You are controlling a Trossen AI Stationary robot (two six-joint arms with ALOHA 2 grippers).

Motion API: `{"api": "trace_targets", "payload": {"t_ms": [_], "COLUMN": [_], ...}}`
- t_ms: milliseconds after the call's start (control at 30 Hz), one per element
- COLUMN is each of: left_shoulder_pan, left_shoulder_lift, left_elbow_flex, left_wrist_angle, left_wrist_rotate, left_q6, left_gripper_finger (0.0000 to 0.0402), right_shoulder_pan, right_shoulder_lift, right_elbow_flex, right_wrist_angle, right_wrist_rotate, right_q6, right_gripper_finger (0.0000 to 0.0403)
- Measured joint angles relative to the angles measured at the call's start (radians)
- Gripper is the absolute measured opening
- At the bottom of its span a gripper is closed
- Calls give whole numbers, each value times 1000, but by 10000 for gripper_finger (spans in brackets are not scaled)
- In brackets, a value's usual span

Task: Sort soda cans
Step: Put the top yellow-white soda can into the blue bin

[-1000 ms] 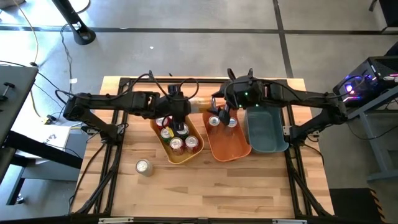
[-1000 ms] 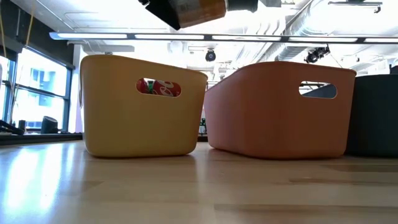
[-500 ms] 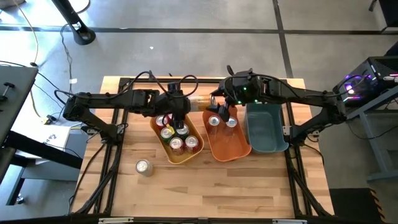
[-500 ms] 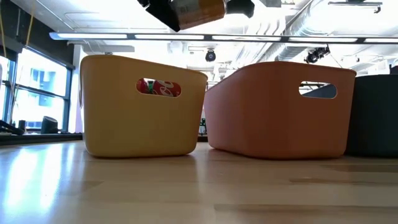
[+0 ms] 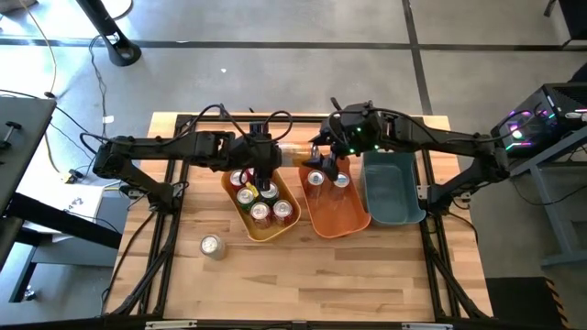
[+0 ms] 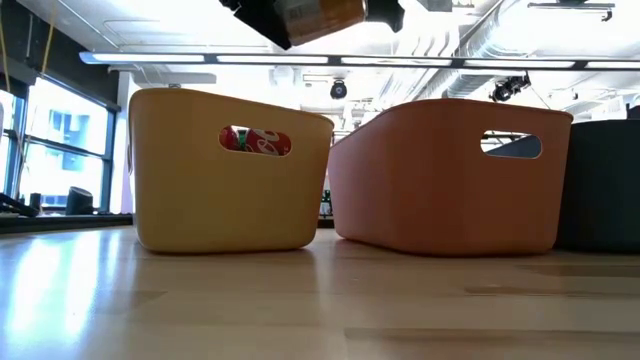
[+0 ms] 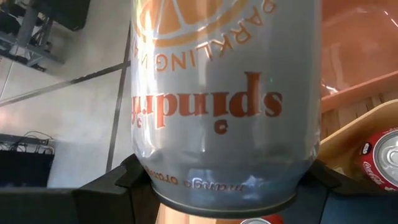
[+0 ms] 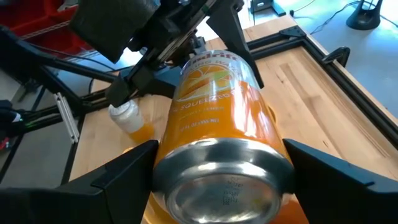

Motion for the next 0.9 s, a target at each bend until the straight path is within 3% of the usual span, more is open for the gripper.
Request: {"api": "trace_targets", "payload": {"t_ms": [233, 467, 633, 700, 900], "left_shoulder_pan": [7, 7, 7, 8, 10], "left_shoulder_lift": [1, 1, -1, -5, -14], "left_elbow_flex": [0, 0, 9, 11, 9], "left_wrist_angle": [-31, -23, 86, 47, 22], "left_wrist_rotate": [-5, 0, 19, 31, 74], "left_q6": [10, 9, -58, -113, -169], "left_gripper_finger": [232, 233, 329, 361, 388], "right_shoulder_pan": [0, -3, -4, -9, -30], "right_shoulder_lift": [17, 8, -28, -40, -109], "right_elbow_flex": [0, 0, 0, -1, -2], "right_wrist_angle": [7, 4, 8, 4, -60], "right_wrist_rotate": [-1, -7, 5, 5, 16], "right_q6": [-11, -34, -86, -89, -88], "right_gripper_finger": [286, 286, 286, 286, 286]}}
